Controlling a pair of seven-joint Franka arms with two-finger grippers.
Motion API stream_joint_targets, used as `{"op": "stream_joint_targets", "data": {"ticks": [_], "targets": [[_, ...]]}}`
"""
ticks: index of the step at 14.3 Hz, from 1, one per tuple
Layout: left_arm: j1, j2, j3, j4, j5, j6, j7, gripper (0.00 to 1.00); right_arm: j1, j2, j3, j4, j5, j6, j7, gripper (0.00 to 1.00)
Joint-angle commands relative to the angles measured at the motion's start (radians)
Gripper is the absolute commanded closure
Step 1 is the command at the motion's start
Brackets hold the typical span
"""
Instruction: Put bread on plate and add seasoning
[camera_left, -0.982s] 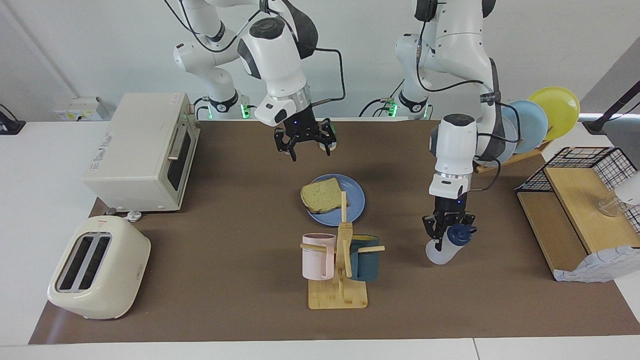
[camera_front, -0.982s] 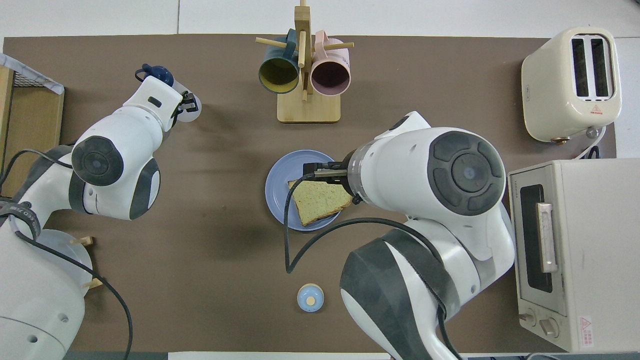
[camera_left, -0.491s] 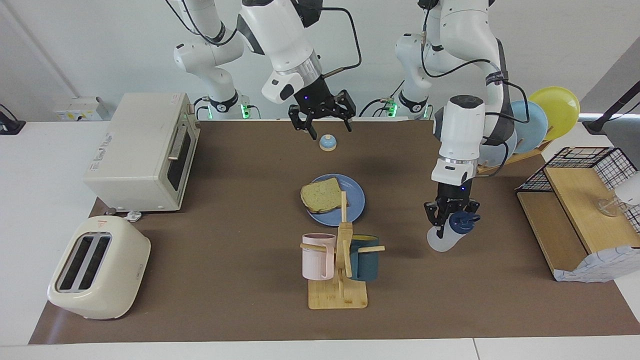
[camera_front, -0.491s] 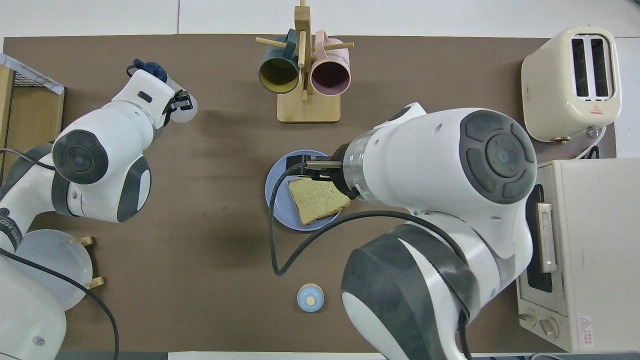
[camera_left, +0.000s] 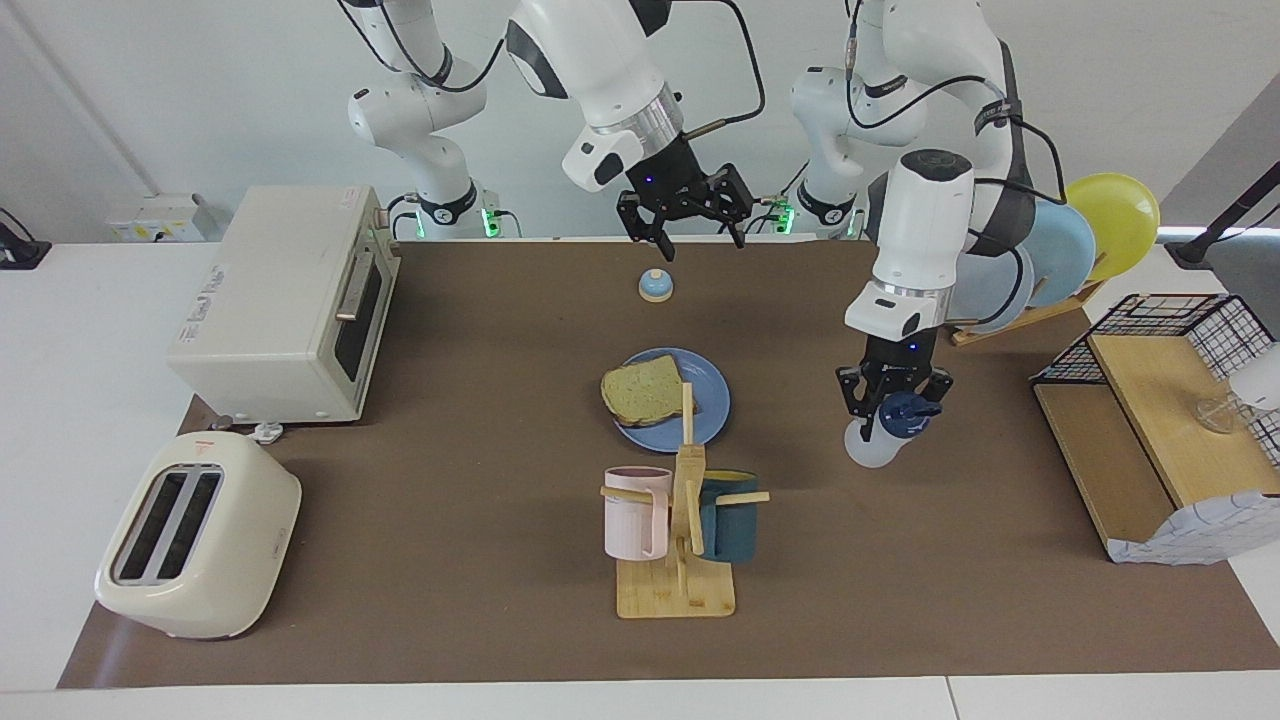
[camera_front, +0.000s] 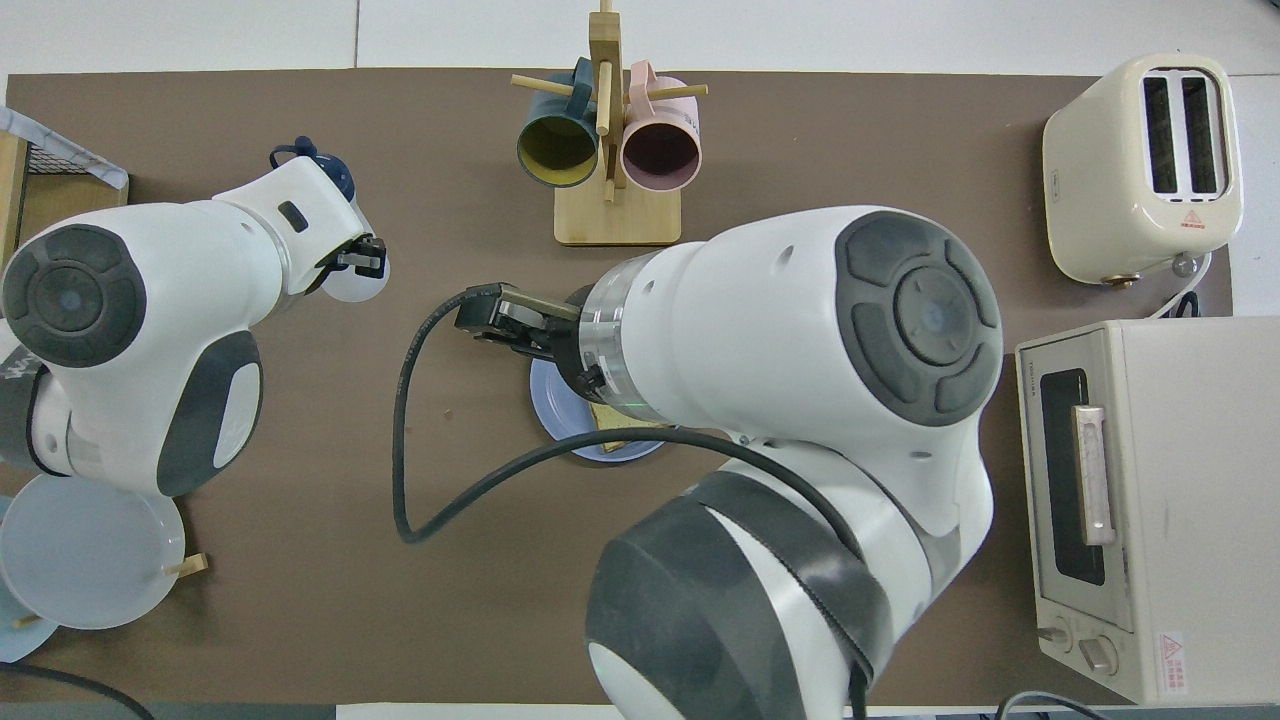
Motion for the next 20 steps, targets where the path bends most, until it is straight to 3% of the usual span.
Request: {"op": "stream_joint_targets", "data": {"ticks": [1,11,18,20], "targets": [[-0.039,-0.091,0.005,-0.012,-0.057,-0.156,0.170,1.00,-0.021,0.017,0.005,0.007,0.080,0.052,0.044,0.00],[-0.088,-0.232,0.005,-0.022,-0.137,-0.526,0.719,1.00,-0.018,0.026,0.006,-0.036,0.129,0.180,0.111,0.00],[-0.151,-0.249,0.005,-0.028,-0.135,-0.564,0.891,1.00,0.091,0.031,0.006,-0.036,0.095,0.266,0.154,0.00],[-0.154,-0.249,0.003,-0.029,-0.135,-0.558,0.936,1.00,0.096,0.031,0.006,-0.036,0.056,0.263,0.152,0.11]]}}
